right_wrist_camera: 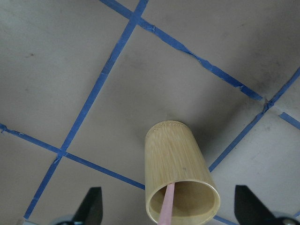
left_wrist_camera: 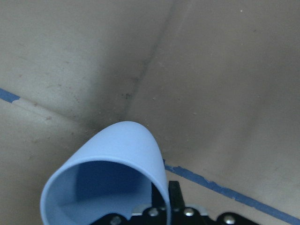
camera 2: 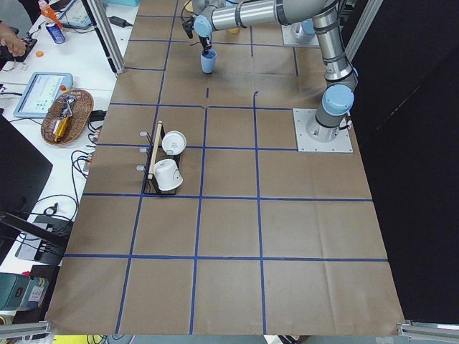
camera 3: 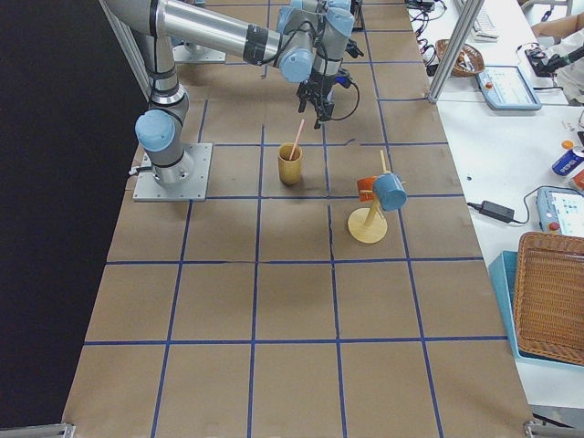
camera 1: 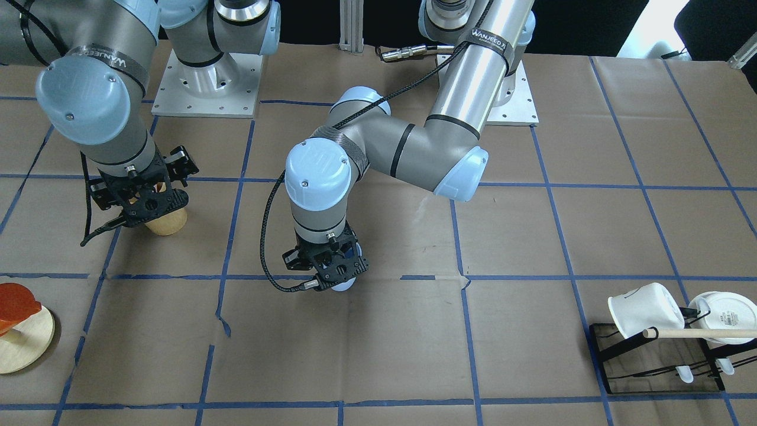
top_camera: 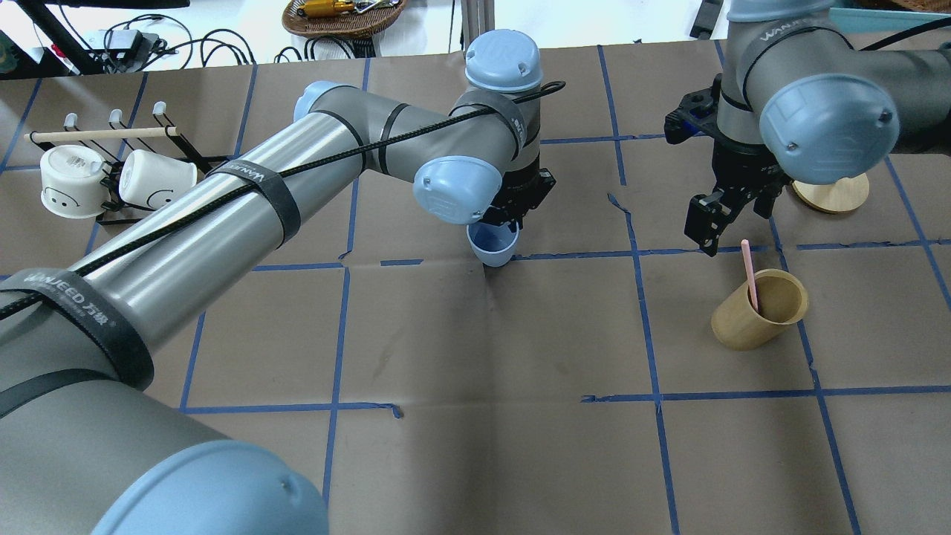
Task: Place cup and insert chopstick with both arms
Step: 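Set the blue cup at table center while the right gripper grasps the pink chopstick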
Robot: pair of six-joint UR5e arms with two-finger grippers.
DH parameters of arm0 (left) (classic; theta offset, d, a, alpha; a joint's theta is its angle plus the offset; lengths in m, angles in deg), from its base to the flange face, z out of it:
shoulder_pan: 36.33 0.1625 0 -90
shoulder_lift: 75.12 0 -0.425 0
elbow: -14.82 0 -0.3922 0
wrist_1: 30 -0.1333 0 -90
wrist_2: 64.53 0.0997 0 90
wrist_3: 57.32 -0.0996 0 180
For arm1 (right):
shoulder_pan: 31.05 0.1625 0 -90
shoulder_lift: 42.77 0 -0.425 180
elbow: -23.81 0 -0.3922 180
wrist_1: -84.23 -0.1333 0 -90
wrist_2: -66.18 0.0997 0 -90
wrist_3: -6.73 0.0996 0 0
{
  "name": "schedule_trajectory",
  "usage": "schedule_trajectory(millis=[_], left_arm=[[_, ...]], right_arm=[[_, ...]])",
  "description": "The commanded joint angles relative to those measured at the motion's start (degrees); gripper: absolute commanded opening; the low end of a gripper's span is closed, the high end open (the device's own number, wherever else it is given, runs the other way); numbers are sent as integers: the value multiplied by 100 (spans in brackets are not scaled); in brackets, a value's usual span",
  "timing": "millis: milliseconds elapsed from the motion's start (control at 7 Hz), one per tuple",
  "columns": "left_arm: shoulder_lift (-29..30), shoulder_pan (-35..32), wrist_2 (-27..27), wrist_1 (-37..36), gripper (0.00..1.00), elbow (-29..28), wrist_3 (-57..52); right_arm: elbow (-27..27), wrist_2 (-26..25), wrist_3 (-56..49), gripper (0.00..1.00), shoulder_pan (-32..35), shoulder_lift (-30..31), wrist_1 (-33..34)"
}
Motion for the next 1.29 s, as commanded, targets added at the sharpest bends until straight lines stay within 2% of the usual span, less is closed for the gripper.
schedule_trajectory(millis=[0, 143, 286, 429, 714, 1000, 1143], left_arm=[[30, 20, 2, 6, 8, -6, -9], [30, 38, 11, 6, 48, -15, -17], [21, 55, 2, 6, 84, -32, -52], [-22, 64, 11, 59, 95, -102, -174], [-477, 344, 2, 732, 96, -225, -709], [-1389, 1027, 28, 1889, 95, -191, -2547], [-1855, 1431, 46, 2244, 95, -42, -3549]], right_arm=[[50, -10, 5, 99, 0, -32, -69], [59, -150, 5, 94, -9, -23, -78], [59, -255, 5, 80, -9, -23, -87], [85, -265, 5, 65, -9, 3, -87], [182, -274, 14, 47, -17, 21, -87], [191, -274, 14, 32, -26, 21, -113], [191, -274, 66, 27, -26, 47, -166]])
